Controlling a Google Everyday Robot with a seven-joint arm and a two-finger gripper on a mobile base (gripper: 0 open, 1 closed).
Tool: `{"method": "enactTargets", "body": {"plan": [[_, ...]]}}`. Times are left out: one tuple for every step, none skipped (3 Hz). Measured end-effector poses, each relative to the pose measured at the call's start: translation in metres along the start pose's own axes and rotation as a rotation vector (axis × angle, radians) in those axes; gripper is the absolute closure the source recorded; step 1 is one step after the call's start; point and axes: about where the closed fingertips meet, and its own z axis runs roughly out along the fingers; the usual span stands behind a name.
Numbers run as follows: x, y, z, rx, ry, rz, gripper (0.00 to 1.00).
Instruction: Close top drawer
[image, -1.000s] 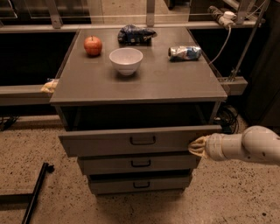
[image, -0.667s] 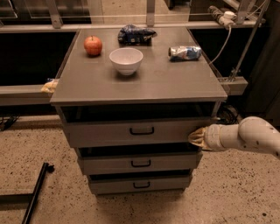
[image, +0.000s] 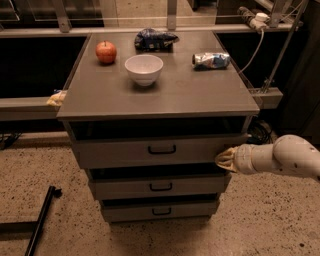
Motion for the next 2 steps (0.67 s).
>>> {"method": "enactTargets", "body": {"plan": [[-0.0182, 0.0268, -0.0250, -0.033, -0.004, 0.029, 1.00], [-0.0192, 0.0318, -0.0256, -0.041, -0.002, 0.028, 0.81]]}}
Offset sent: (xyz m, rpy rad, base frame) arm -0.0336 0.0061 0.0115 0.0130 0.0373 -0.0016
